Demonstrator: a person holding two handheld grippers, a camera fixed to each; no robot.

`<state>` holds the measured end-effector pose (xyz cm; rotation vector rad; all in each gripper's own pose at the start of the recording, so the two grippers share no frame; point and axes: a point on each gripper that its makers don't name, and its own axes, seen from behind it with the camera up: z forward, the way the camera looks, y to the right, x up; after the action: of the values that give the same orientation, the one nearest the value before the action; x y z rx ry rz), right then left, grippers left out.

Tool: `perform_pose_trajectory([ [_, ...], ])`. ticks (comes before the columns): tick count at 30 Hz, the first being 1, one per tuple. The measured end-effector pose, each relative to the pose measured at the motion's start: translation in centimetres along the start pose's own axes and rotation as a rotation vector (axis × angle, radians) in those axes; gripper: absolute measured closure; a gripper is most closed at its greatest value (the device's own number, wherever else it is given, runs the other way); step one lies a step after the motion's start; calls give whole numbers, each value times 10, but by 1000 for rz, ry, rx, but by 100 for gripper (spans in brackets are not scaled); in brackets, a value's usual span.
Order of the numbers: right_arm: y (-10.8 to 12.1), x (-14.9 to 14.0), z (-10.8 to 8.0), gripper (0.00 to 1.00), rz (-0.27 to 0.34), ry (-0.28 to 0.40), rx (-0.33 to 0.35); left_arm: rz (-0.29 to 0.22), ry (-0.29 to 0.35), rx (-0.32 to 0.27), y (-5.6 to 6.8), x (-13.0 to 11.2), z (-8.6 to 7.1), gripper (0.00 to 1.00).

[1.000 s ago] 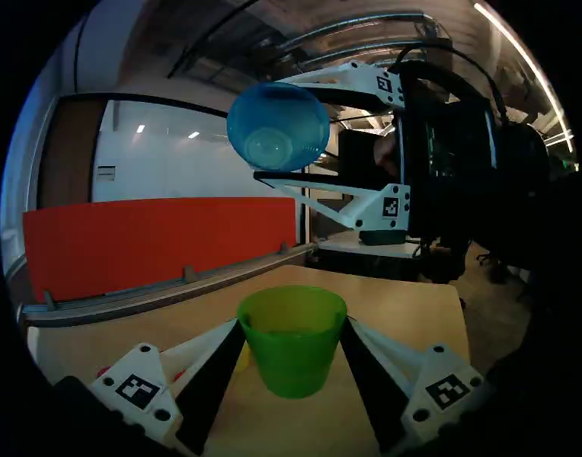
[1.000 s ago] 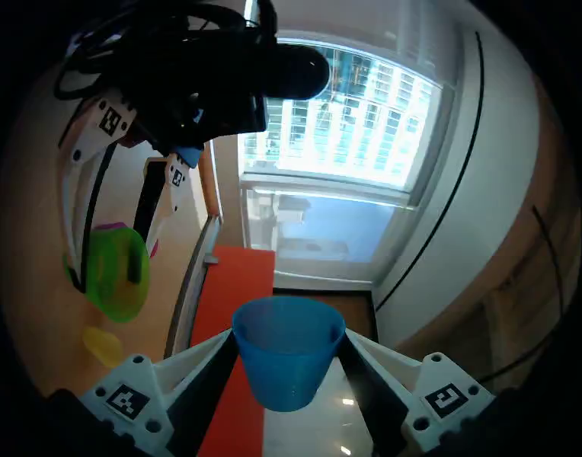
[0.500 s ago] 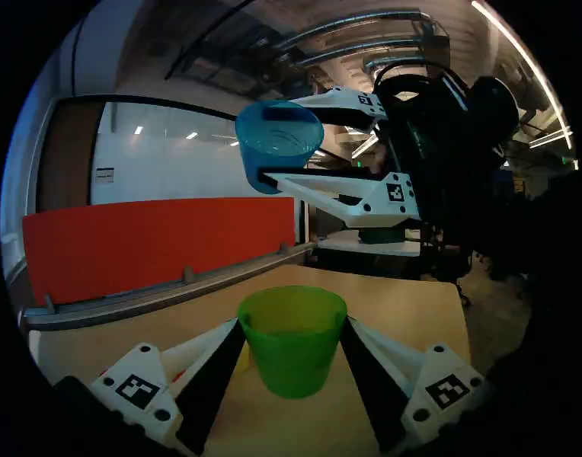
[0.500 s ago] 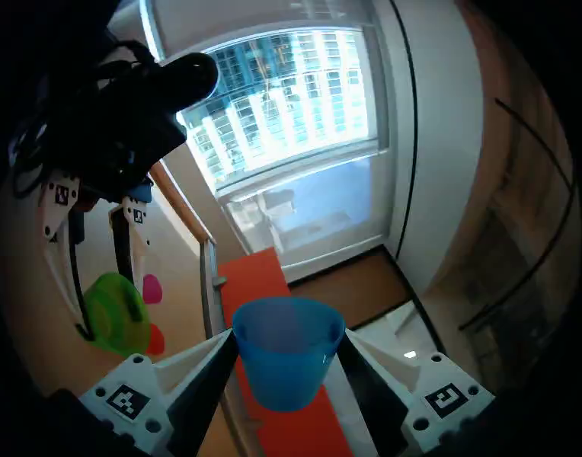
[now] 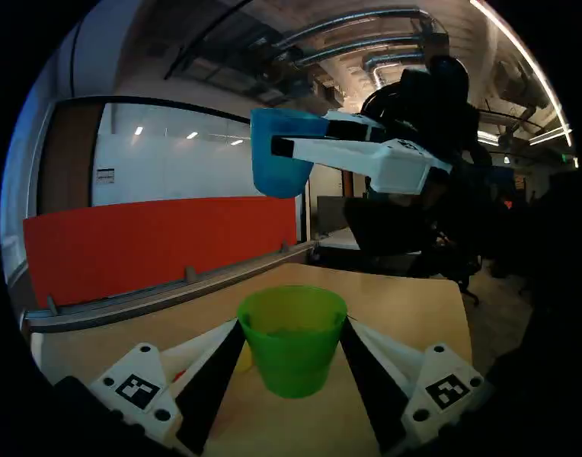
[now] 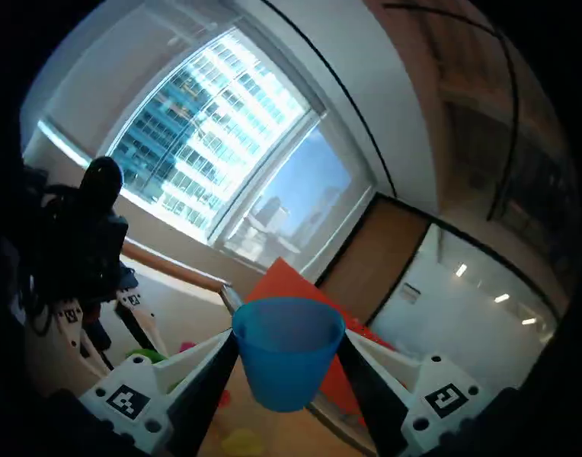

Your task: Pour water

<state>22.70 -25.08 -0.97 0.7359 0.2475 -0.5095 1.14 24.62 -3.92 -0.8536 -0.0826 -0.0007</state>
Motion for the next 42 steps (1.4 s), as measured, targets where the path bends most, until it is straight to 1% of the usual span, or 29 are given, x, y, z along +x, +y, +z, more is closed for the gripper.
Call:
perform_pose_trajectory([
  [8, -11, 6, -5, 11, 213, -5, 44, -1, -2, 4, -2, 0, -1, 15],
  [12, -16, 8, -8, 11, 298, -9, 67, -1, -8, 5, -3, -1, -1, 15],
  [15, -20, 5, -9, 11, 345, -18, 79, -1, -14, 5, -4, -2, -2, 15],
  [18, -21, -2, -11, 11, 369, -30, 85, 0, -21, 6, -6, -3, -3, 15],
  [20, -21, -8, -12, 11, 373, -38, 85, 2, -28, 6, -6, -4, -3, 15],
  [30, -28, -35, -21, 10, 370, -75, 94, 9, -89, 7, -10, -22, -7, 15],
  [36, -33, -62, -25, 9, 382, -108, 99, 16, -136, 9, -15, -37, -7, 15],
  [42, -41, -96, -29, 9, 393, -151, 113, 19, -188, 10, -19, -55, -5, 15],
])
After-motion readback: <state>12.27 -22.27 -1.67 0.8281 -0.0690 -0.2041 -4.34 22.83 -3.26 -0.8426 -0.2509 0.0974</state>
